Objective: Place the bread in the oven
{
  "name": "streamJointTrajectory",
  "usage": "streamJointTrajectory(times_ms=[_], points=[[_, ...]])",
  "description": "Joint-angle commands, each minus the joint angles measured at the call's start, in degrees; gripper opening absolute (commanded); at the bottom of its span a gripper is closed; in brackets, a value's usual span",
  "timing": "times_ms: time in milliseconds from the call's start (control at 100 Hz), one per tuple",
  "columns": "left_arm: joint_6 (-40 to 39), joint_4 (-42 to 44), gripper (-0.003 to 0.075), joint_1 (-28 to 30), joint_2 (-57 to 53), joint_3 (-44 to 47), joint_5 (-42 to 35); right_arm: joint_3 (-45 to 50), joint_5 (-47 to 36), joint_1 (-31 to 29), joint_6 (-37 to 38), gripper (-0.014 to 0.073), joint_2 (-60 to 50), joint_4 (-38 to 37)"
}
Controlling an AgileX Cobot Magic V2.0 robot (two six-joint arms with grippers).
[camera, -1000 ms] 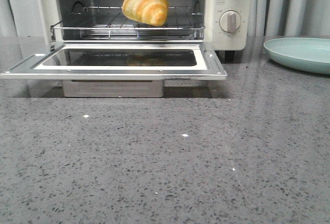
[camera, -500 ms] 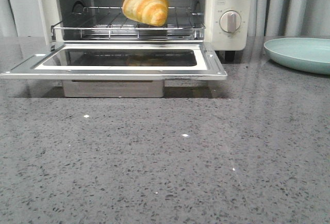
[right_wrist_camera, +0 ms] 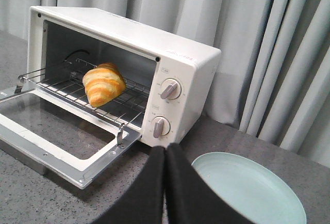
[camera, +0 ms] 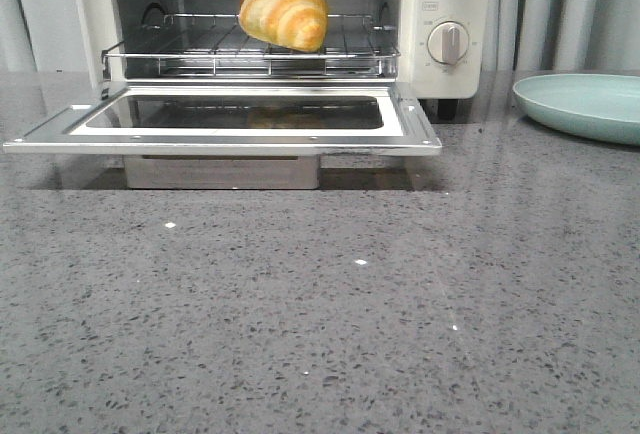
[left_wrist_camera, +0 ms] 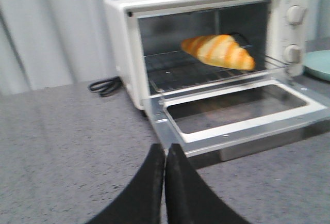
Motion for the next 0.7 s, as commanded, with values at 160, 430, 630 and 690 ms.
streamJointTrajectory(times_ms=[160, 430, 630, 690], points=[[0.9, -1.9, -0.0021, 7.8, -2.8, 11.4, -12.9, -1.3, -3.8, -0.3, 0.0, -0.0048, 0.7, -1.4], [-10.3, -4.5, -0.0021, 7.9, -2.8, 16.6, -9.4, -1.3, -3.8, -0.3, 0.0, -0.0048, 0.7, -1.4], [-10.8, -4.3, -0.0021, 7.9, -2.8, 16.6, -6.5, -1.3, -3.8, -0.3, 0.0, -0.0048, 0.7, -1.4], [-10.8, -4.4, -0.0021, 7.9, -2.8, 16.6, -6.5, -1.3, -3.8, -0.3, 0.0, -0.0048, 0.7, -1.4]])
